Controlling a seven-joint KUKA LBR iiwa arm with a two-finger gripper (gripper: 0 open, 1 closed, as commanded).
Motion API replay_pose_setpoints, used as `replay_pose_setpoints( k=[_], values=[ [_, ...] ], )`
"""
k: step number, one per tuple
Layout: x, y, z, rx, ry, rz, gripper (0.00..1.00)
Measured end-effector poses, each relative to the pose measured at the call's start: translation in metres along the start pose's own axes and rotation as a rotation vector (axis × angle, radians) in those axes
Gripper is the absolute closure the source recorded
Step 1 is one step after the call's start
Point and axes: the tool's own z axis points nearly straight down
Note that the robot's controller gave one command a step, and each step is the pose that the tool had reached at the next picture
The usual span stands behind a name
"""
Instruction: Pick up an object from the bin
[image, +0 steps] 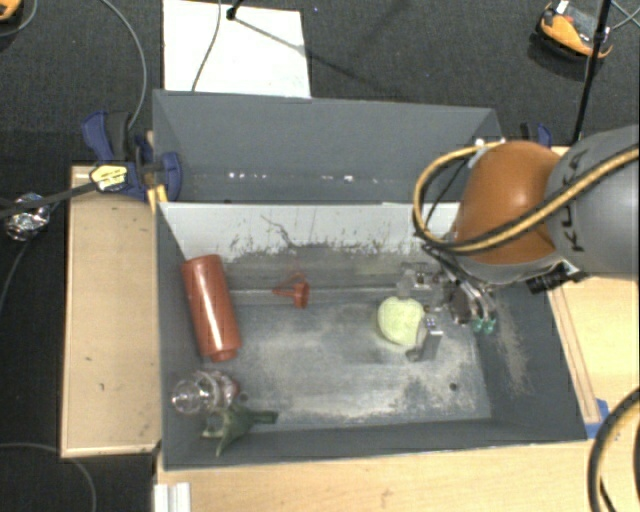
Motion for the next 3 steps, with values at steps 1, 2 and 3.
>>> replay_pose_setpoints(
  k=[1,2,3],
  values=[
    [-0.002,0.000,-0.005,0.000,-0.008,0.000,0.00],
    [-0.014,-0.009,0.012,-0.001,-0.010,0.025,0.00],
    [-0.016,-0.014,0.031,-0.001,-0.009,0.061,0.00]
  ],
)
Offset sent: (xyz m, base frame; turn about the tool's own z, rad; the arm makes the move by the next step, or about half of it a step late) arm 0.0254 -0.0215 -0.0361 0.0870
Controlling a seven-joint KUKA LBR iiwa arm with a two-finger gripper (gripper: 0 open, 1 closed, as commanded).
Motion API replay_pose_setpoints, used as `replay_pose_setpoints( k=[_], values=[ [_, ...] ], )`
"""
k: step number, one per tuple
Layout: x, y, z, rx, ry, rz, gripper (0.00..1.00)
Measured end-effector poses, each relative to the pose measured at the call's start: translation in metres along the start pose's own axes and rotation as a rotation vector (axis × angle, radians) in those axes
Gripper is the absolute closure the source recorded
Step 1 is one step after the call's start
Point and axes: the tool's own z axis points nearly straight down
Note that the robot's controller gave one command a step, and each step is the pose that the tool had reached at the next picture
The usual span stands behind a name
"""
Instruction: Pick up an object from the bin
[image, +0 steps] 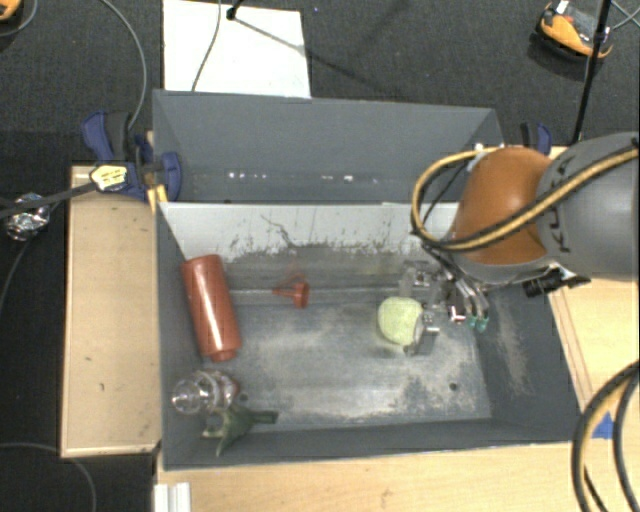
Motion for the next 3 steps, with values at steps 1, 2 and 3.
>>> replay_pose_setpoints(
  k=[1,2,3],
  values=[
    [-0.006,-0.016,0.028,-0.001,-0.003,0.023,0.00],
    [0.015,-0.008,0.033,-0.001,-0.005,0.037,1.00],
    [0.015,-0.008,0.033,-0.001,-0.005,0.037,1.00]
  ],
)
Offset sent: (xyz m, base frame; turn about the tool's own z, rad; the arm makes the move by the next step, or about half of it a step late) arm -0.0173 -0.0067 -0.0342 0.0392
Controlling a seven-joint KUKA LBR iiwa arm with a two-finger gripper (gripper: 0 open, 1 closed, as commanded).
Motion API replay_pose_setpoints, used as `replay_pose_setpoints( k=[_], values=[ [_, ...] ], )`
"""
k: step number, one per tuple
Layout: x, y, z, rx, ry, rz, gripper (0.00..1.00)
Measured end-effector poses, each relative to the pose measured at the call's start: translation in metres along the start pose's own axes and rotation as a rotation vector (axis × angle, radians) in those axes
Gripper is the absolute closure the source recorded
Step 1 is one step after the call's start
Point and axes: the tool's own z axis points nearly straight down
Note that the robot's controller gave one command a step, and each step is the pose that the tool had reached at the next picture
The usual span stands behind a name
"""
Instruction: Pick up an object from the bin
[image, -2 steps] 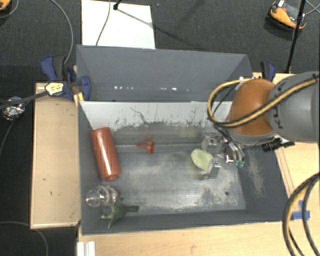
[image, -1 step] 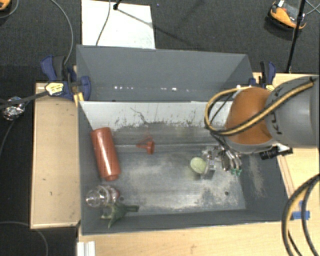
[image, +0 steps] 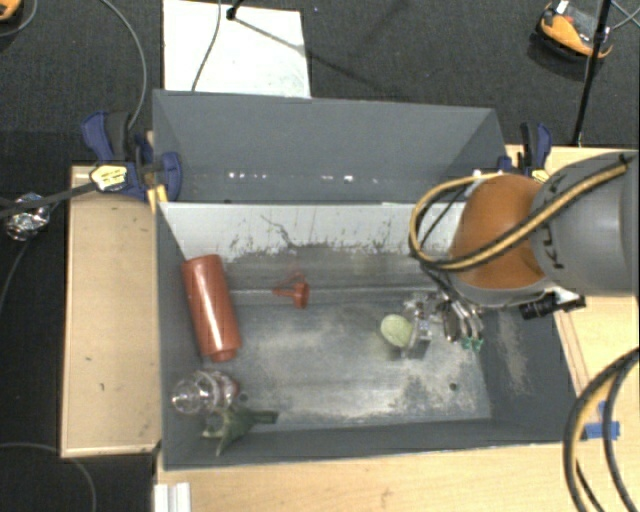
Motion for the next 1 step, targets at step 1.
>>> replay_pose_setpoints(
  k=[1],
  values=[
    [0.0013,-0.0016,-0.0010,0.000,0.002,-0.016,1.00]
  ],
)
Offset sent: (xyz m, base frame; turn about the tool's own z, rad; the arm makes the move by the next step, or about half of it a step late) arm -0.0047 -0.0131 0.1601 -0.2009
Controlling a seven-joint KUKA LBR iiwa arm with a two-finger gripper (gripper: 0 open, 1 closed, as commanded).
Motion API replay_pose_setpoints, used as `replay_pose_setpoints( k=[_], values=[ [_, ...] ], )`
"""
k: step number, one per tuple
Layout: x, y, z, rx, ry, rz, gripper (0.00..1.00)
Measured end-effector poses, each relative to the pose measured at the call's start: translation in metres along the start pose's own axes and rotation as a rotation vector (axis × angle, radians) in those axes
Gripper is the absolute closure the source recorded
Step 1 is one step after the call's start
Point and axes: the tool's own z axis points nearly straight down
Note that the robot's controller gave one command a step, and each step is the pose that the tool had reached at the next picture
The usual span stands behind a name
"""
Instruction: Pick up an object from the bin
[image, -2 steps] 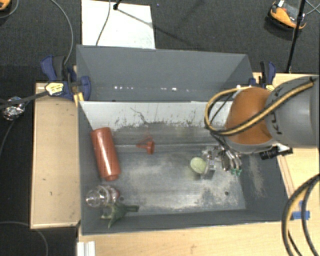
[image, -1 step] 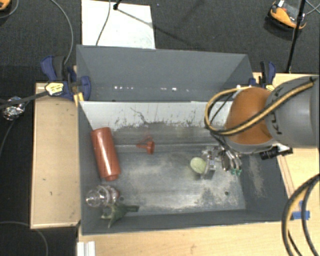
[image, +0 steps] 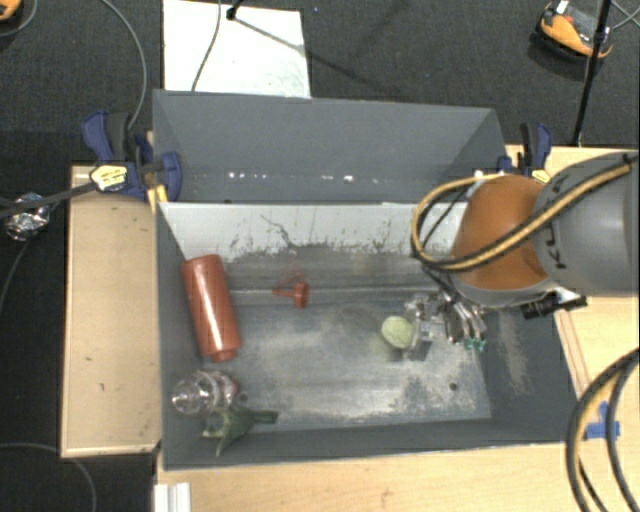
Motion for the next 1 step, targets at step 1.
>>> replay_pose_setpoints(
  k=[1],
  values=[
    [-0.0016,-0.0116,-0.1649,0.001,-0.014,-0.180,1.00]
  ],
)
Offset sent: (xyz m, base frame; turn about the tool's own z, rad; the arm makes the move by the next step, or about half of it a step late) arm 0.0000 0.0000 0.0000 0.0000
